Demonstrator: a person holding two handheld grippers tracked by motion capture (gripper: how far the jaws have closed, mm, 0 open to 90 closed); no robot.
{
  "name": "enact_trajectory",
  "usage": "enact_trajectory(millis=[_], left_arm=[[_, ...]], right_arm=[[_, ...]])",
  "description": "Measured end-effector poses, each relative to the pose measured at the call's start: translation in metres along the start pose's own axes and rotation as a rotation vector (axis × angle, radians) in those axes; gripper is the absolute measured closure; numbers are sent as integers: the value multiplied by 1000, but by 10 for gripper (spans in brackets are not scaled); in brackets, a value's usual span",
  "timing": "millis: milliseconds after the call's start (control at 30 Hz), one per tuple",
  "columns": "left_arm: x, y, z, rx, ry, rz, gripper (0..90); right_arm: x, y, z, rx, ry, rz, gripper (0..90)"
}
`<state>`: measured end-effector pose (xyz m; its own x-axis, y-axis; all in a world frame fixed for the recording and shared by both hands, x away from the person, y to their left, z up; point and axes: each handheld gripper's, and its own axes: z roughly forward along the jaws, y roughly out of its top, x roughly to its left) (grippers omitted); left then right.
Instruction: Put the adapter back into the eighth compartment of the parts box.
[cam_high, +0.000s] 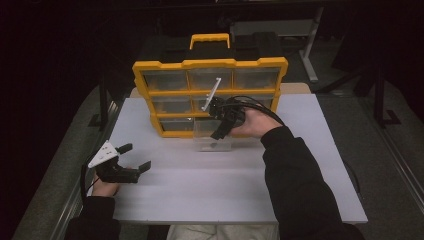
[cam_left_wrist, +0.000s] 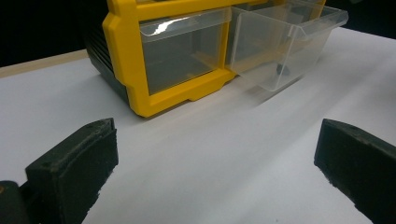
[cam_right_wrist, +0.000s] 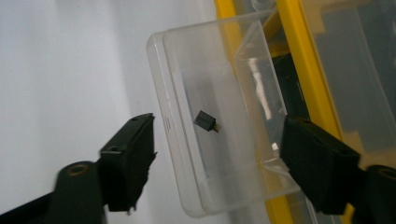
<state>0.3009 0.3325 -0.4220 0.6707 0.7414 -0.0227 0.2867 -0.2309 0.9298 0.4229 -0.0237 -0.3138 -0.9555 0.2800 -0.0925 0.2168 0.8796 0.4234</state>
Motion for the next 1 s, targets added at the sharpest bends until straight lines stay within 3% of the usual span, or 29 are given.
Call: enact_trajectory(millis=[133,533,1000], left_arm=[[0,0,0,1,0,1,0],[0,0,0,-2,2,0,0],[0,0,0,0,3,1,0]], right_arm=[[1,-8,-6,-11,-13,25,137],[3,-27,-18,-63,-21,75,35],[4,-59,-21,-91,-25,140,0]])
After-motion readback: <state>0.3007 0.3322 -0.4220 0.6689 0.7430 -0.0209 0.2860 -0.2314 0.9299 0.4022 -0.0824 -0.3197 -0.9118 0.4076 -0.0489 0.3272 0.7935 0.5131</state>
